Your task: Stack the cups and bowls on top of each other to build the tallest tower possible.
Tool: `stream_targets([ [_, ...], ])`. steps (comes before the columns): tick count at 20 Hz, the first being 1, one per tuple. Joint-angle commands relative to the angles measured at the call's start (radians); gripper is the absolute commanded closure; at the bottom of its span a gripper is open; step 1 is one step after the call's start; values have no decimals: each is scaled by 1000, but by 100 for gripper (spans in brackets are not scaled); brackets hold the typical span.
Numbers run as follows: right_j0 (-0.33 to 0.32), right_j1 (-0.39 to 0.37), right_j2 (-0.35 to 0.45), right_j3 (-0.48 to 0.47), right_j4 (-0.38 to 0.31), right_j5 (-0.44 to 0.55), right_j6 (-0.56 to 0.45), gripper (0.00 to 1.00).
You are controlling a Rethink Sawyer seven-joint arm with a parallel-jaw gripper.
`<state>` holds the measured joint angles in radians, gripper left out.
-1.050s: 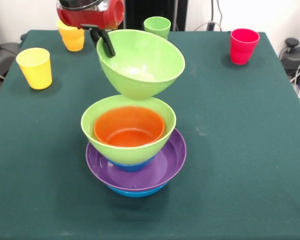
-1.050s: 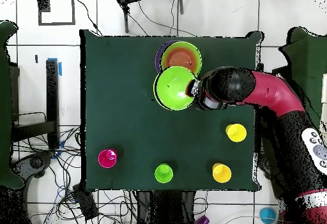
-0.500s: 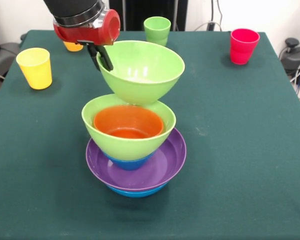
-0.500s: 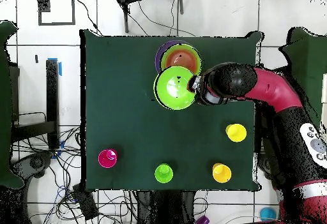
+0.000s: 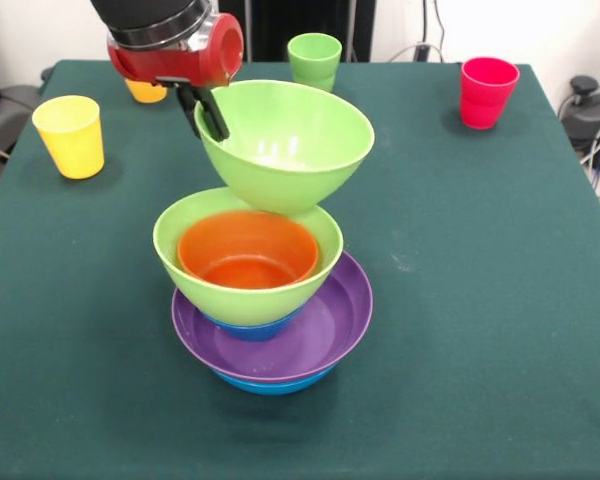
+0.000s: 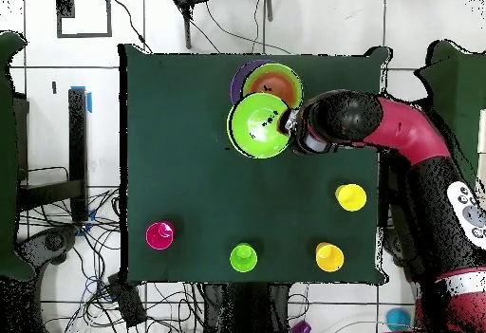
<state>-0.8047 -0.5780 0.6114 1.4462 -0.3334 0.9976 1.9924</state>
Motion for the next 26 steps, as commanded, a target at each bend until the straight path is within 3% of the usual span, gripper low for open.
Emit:
stream_targets([
  [1,3,-82,43,41,17,110,-168,100],
  [5,0,-116,50,53,32,142,-167,100],
  [14,-9,-112,47,66,26,124,-182,100],
  [26,22,0,24,4,-40,24,-170,100],
])
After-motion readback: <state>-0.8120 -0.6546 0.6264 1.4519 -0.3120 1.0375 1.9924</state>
